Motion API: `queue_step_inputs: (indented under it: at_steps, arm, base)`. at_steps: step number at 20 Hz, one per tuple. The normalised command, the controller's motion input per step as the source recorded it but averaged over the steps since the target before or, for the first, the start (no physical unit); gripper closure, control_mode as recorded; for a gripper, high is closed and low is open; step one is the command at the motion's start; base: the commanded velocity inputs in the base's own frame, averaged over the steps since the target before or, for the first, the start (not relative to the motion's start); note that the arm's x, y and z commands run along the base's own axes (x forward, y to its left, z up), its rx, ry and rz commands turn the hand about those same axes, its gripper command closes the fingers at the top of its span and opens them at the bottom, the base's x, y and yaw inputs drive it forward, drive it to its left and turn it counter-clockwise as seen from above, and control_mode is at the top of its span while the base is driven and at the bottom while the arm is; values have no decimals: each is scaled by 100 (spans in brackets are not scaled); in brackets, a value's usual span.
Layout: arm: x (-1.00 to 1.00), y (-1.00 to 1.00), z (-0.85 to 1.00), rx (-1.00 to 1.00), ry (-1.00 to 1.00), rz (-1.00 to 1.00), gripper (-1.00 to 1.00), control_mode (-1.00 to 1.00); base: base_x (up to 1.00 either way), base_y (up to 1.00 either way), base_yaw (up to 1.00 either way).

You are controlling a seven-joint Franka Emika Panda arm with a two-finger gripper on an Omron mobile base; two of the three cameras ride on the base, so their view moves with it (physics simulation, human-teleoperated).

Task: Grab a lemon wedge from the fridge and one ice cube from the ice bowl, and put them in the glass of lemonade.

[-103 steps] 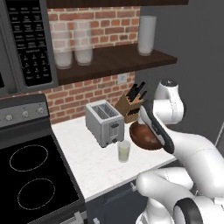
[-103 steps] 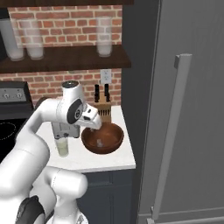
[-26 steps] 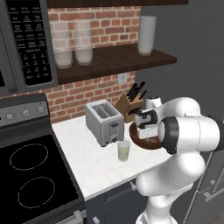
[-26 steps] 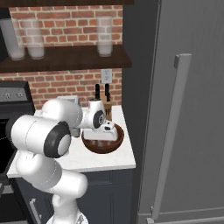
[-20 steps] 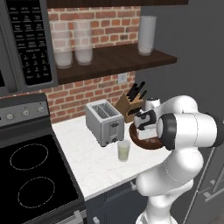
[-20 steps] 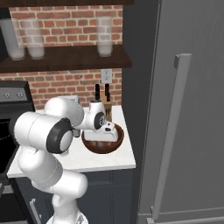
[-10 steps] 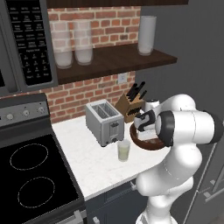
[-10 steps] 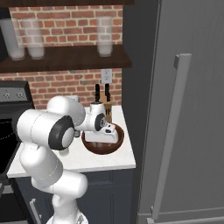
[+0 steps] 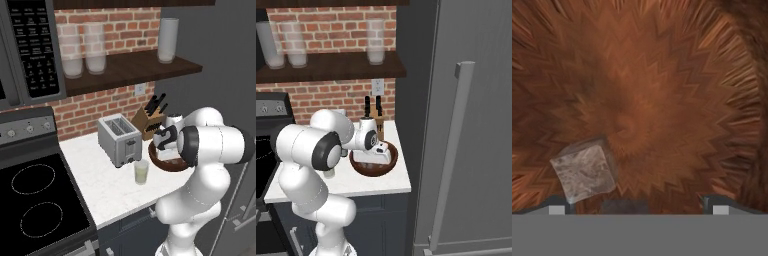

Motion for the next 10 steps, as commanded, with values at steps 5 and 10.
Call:
queue_step_inputs:
  at_steps: [5,10]
  arm:
    - [0,0,-20,0,0,-6,100,-100]
    - [0,0,-18,0,0,-4,100,-100]
  base:
    - [0,0,0]
    - [0,0,0]
